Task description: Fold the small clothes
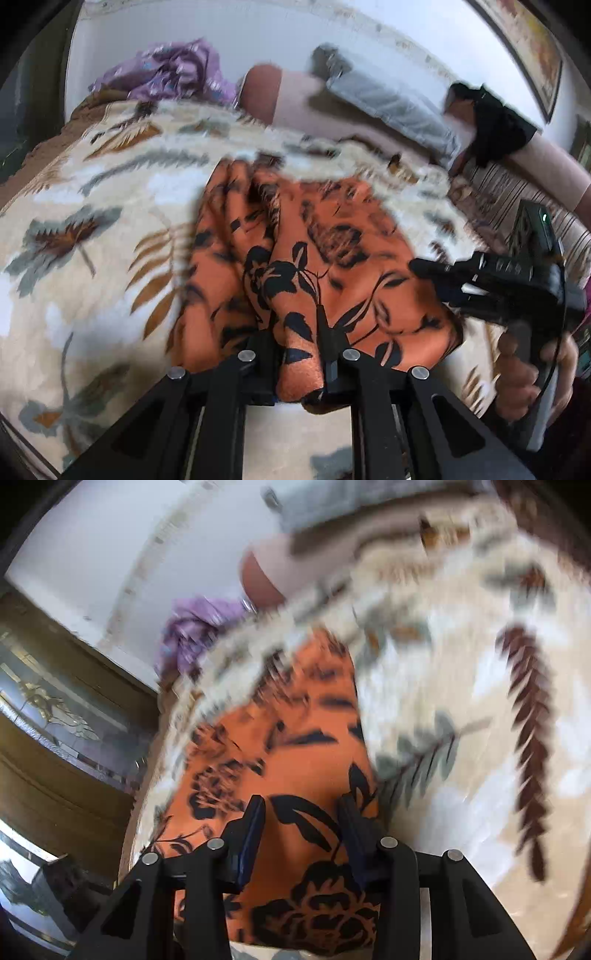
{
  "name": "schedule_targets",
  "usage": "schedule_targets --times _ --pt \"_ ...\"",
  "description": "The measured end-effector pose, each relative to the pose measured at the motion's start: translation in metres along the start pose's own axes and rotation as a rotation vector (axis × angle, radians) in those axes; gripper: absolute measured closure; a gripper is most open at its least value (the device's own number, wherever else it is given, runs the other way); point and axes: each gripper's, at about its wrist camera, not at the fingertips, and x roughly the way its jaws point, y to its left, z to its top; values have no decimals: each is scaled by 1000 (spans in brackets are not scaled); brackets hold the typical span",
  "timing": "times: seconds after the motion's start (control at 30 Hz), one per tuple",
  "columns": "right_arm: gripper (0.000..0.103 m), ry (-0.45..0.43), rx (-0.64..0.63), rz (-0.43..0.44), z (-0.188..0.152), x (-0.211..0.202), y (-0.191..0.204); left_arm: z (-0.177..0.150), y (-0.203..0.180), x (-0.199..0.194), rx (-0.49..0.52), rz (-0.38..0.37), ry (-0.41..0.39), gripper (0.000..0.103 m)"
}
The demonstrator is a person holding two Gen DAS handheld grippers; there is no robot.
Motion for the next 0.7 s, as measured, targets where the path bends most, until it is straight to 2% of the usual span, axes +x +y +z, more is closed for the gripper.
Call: schedule_targets --times 0.1,0.23,0.37,0.43,0.5,0.57,0.6,0.7 --pt "57 -10 -17 20 -4 1 3 -7 4 -1 19 1 -4 88" --pt "57 42 -93 -5 15 0 14 -7 4 -1 10 4 -12 88" --pt "57 -49 -113 -31 49 -7 27 -6 4 -2 -9 6 -18 88" --pt "57 -50 -113 -80 70 5 31 -6 2 -1 2 19 -16 88" --pt "57 -3 -96 -132 84 28 28 -6 1 0 10 26 -14 87" --pt "53 136 -79 -220 90 71 13 -6 1 0 9 28 -11 87" --pt "44 230 -52 -249 90 95 1 -6 1 1 12 32 -9 87" --pt "41 217 35 -207 101 95 -7 -6 -1 2 17 45 -5 87"
